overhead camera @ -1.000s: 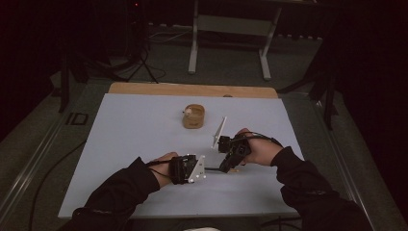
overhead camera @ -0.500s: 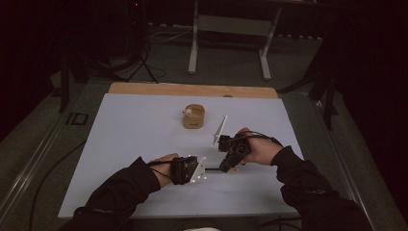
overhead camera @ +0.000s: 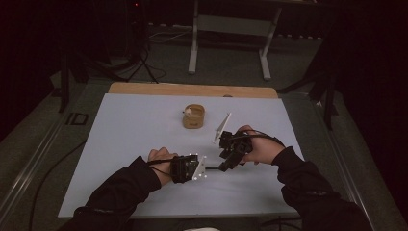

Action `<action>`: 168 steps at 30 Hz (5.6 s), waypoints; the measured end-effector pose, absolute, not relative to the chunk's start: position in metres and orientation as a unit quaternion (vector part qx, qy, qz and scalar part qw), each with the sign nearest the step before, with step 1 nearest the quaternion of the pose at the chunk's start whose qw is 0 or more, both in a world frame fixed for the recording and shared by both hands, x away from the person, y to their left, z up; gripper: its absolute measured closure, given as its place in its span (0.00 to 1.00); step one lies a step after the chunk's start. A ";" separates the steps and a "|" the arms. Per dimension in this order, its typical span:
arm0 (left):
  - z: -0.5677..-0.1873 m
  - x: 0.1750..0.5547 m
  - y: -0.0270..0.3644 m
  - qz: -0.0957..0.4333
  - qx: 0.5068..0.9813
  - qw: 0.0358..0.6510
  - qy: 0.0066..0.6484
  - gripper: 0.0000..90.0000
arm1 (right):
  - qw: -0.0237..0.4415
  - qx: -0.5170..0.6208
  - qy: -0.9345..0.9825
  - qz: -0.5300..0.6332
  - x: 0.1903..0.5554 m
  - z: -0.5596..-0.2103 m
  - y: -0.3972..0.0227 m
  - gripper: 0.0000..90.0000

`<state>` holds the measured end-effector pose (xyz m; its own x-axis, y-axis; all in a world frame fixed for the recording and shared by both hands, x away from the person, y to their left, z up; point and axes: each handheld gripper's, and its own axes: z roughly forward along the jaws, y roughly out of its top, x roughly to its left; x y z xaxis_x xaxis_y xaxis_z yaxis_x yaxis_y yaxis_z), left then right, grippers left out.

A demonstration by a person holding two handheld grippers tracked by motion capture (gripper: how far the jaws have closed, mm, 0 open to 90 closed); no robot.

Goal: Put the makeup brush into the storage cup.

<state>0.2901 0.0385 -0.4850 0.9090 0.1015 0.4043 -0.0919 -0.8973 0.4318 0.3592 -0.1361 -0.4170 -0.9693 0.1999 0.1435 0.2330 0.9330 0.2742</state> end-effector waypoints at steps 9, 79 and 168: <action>-0.486 0.297 0.046 0.178 0.955 0.231 0.050 0.96 | 0.038 -0.137 -0.966 -0.215 0.359 -0.398 -0.152 0.18; -0.504 0.297 0.132 -0.024 0.775 0.540 0.329 0.96 | -0.124 -0.224 -0.872 -0.418 0.309 -0.405 -0.206 0.12; -0.503 0.293 0.130 0.003 0.765 0.557 0.324 0.96 | 0.000 -0.481 -0.726 -0.492 0.335 -0.402 -0.101 0.89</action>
<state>0.2926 0.1302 -0.5032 0.7904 0.4980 -0.3567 0.4924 -0.1699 0.8536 0.3350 -0.1012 -0.4024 -0.5378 0.6977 0.4733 0.6980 0.0536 0.7141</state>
